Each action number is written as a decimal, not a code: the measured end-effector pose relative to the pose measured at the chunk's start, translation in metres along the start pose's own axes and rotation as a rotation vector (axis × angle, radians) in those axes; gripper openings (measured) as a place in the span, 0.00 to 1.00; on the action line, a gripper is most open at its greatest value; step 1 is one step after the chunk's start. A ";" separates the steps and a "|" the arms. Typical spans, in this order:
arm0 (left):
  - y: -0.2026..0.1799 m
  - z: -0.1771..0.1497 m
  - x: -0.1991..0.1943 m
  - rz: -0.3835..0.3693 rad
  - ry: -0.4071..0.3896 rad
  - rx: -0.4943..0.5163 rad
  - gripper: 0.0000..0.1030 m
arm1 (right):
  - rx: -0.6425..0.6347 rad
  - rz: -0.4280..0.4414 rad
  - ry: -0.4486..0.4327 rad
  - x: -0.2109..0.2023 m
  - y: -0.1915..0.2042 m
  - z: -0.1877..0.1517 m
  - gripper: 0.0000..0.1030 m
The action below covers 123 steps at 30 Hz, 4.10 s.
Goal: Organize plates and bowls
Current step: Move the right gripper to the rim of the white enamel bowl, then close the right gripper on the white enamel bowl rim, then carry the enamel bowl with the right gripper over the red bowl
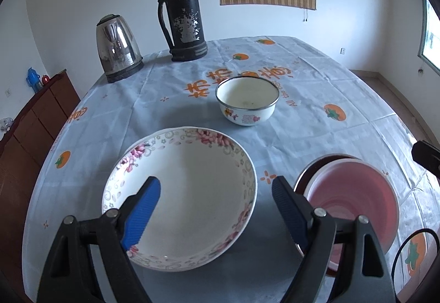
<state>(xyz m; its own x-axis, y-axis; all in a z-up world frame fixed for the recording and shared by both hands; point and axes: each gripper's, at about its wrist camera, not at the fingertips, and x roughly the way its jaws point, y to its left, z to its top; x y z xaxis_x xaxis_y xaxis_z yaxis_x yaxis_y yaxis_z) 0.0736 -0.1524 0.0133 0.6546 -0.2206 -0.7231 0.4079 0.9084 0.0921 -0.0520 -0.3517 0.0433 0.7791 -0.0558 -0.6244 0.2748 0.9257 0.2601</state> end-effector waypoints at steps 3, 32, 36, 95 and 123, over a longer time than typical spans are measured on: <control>0.008 0.011 0.004 -0.030 0.028 -0.016 0.82 | -0.005 0.026 0.033 0.007 0.000 0.012 0.47; 0.039 0.113 0.095 -0.064 0.255 -0.022 0.77 | 0.076 0.162 0.367 0.138 0.026 0.114 0.47; 0.040 0.121 0.110 -0.093 0.286 -0.038 0.74 | 0.076 0.154 0.405 0.159 0.027 0.117 0.47; -0.014 0.101 0.031 -0.333 0.256 -0.054 0.04 | 0.079 0.111 0.377 0.089 0.030 0.093 0.11; -0.064 0.053 -0.037 -0.378 0.197 0.024 0.04 | 0.080 0.043 0.288 -0.008 0.006 0.044 0.11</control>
<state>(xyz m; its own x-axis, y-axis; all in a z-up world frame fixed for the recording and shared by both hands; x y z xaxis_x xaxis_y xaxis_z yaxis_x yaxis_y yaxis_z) 0.0574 -0.2209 0.0703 0.3228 -0.4625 -0.8258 0.6124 0.7673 -0.1903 -0.0322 -0.3620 0.0821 0.6021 0.1018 -0.7919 0.2978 0.8916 0.3411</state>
